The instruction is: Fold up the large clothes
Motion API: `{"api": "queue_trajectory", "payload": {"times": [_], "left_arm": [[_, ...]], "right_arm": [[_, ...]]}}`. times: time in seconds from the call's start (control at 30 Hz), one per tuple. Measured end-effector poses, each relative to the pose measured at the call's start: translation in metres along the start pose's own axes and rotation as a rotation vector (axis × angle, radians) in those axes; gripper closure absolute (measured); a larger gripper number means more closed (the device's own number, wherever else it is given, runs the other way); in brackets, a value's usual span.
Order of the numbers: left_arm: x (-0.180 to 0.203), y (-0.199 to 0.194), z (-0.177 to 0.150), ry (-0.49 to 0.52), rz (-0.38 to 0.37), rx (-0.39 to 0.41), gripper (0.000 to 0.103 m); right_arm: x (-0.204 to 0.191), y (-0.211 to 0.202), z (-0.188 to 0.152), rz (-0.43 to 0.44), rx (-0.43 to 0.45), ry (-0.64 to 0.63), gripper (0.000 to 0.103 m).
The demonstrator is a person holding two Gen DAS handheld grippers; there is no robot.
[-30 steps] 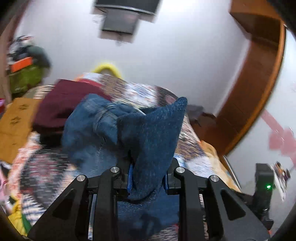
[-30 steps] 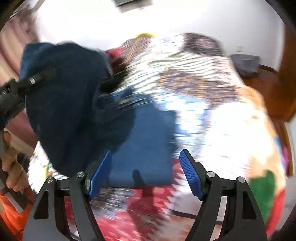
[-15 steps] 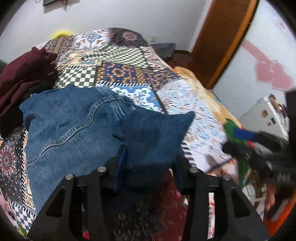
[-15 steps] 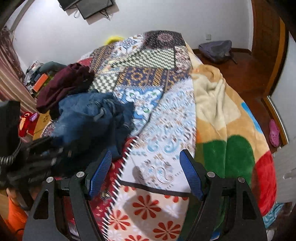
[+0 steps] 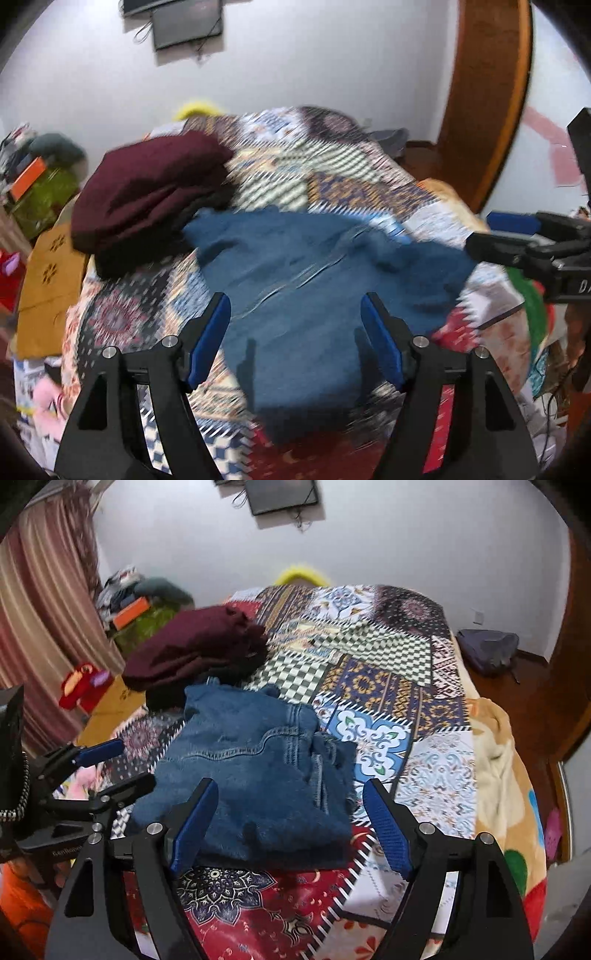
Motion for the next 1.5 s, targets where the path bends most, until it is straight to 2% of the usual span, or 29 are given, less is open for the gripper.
{"api": "queue_trajectory", "payload": {"times": [0.13, 0.2, 0.23, 0.3, 0.43, 0.7, 0.83, 0.9, 1.03, 1.13, 1.23, 1.33, 1.4, 1.5], "left_arm": [[-0.024, 0.019, -0.019, -0.038, 0.036, -0.081, 0.031], [-0.032, 0.026, -0.030, -0.057, 0.028, -0.107, 0.029], [-0.035, 0.028, -0.035, -0.070, 0.019, -0.108, 0.025], [-0.040, 0.032, -0.043, -0.098, 0.022, -0.102, 0.016], [-0.047, 0.037, -0.047, -0.169, -0.005, -0.102, 0.016], [-0.046, 0.030, -0.038, -0.142, 0.013, -0.100, 0.016], [-0.053, 0.026, -0.030, -0.136, 0.053, -0.078, 0.016], [-0.059, 0.026, -0.026, -0.153, 0.046, -0.079, 0.016], [-0.073, 0.035, -0.018, -0.200, 0.011, -0.127, 0.016], [-0.079, 0.049, -0.017, -0.243, -0.045, -0.194, 0.016], [-0.083, 0.065, -0.017, -0.298, -0.130, -0.266, 0.016], [-0.089, 0.084, -0.015, -0.375, -0.219, -0.337, 0.016], [-0.095, 0.097, -0.013, -0.435, -0.264, -0.380, 0.016], [-0.102, 0.116, -0.014, -0.532, -0.343, -0.449, 0.016]], "right_arm": [[0.008, 0.022, -0.013, -0.022, -0.086, 0.004, 0.025], [0.017, 0.030, -0.025, -0.037, -0.129, 0.012, 0.025], [0.026, 0.033, -0.033, -0.019, -0.144, 0.034, 0.024], [0.040, 0.031, -0.043, 0.018, -0.153, 0.092, 0.016], [0.054, 0.027, -0.053, 0.072, -0.177, 0.173, 0.015], [0.034, 0.019, -0.026, 0.037, -0.164, 0.074, 0.015], [0.023, 0.028, -0.005, 0.035, -0.159, -0.015, 0.014], [0.018, 0.039, 0.003, 0.050, -0.178, -0.051, 0.014], [0.021, 0.067, 0.008, 0.080, -0.246, -0.099, 0.015], [0.036, 0.085, 0.004, 0.095, -0.302, -0.060, 0.015], [0.059, 0.104, -0.003, 0.234, -0.358, 0.095, 0.014], [0.073, 0.120, -0.010, 0.344, -0.398, 0.189, 0.014], [0.076, 0.129, -0.014, 0.372, -0.416, 0.219, 0.008], [0.077, 0.139, -0.015, 0.414, -0.422, 0.245, 0.006]]}}
Point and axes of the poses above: each gripper's, at about its wrist camera, not at the fingertips, and y roughly the way its jaws point, x to its right, z to its top, the point moved 1 cm from there along y, roughly the way its jaws point, and after that the axes turned 12 degrees about -y, right-handed, at the moved point
